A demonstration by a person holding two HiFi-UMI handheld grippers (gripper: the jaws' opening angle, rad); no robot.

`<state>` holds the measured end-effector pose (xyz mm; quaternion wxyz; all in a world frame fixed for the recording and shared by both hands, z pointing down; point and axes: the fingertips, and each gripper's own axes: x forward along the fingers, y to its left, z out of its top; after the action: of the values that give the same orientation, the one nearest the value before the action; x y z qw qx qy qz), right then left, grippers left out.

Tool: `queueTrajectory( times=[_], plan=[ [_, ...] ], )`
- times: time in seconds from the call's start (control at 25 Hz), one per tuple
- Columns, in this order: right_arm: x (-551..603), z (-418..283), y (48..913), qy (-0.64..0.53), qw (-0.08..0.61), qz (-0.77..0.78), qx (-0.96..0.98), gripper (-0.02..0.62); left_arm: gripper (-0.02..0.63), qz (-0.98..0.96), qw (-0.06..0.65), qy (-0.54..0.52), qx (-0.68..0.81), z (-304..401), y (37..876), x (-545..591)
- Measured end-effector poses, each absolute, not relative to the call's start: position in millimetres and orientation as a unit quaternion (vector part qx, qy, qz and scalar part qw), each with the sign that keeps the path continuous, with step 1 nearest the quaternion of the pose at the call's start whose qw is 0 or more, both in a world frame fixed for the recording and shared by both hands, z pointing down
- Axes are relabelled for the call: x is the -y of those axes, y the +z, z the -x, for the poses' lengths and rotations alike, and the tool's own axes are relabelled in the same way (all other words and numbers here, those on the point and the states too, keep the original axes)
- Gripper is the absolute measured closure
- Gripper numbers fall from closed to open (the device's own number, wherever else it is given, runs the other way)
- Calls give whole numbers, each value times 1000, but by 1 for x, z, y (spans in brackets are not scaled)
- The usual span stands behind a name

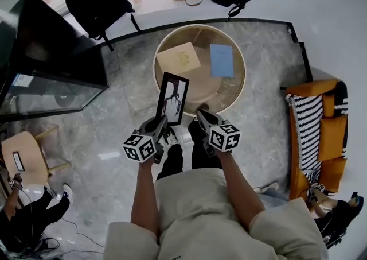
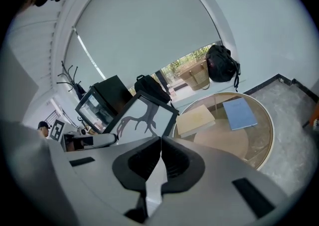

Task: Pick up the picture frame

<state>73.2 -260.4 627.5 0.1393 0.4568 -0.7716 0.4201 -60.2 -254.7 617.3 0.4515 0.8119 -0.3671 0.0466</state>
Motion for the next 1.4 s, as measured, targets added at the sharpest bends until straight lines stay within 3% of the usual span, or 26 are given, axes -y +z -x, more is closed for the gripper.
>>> queueTrajectory(
  times=[0.2,0.68,1.4],
  plan=[
    [244,-72,607,413,125,-463,774,560,561,-821,433,18,372,59,578,249],
    [231,-65,556,352,122,-441,816,560,561,-840,385,70,377,56,548,232],
    [215,-59,561,356,146,-404,830,560,561,-806,422,75,409,84,581,205]
  ],
)
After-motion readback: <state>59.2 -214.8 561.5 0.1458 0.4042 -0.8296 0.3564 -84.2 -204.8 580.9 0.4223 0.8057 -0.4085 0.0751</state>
